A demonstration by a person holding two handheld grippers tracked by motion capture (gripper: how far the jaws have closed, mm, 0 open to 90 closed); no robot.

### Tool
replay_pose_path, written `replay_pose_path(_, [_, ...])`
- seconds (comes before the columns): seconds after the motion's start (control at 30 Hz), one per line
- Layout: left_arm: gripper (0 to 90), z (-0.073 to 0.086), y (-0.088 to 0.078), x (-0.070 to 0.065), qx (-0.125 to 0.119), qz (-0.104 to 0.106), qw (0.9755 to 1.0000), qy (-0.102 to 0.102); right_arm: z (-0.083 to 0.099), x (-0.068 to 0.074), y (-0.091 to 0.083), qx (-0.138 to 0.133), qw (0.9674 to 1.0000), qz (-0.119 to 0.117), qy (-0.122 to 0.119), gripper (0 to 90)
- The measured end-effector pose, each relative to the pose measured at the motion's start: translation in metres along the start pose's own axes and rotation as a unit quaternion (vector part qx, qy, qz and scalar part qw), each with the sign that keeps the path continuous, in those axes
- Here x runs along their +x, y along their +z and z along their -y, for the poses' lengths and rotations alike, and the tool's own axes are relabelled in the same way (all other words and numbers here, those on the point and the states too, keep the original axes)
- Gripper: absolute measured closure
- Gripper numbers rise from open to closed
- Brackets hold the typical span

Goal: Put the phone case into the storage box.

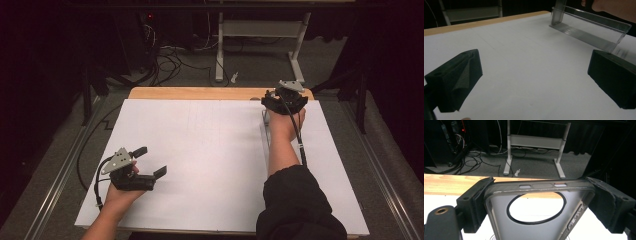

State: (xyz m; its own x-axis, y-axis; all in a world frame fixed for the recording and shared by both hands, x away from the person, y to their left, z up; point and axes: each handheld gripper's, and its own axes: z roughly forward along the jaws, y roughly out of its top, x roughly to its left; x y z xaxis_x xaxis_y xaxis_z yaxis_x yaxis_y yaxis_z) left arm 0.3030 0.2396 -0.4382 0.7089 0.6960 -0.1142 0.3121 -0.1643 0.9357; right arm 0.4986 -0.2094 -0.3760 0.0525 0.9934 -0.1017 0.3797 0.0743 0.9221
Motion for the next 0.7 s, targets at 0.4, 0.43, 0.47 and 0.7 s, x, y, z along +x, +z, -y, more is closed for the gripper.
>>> replay_pose_path(0.4, [0.6, 0.0001, -0.0004, 0.0008, -0.001, 0.000, 1.0000, 0.000, -0.0002, -0.0012, 0.0034, -0.004, 1.0000, -0.006, -0.004, 12.6])
replay_pose_path(0.43, [0.6, 0.0001, -0.0003, 0.0007, -0.001, 0.000, 1.0000, 0.000, -0.0001, -0.0012, 0.0035, -0.004, 1.0000, -0.006, -0.004, 12.6])
replay_pose_path(0.47, [0.6, 0.0001, -0.0002, 0.0006, 0.000, 0.000, 1.0000, 0.000, -0.0001, -0.0012, 0.0036, -0.005, 1.0000, -0.006, -0.005, 12.6])
replay_pose_path(0.7, [0.6, 0.0001, -0.0003, 0.0009, -0.001, 0.000, 1.0000, 0.000, 0.0000, -0.0012, 0.0028, -0.004, 1.0000, -0.005, -0.005, 12.4])
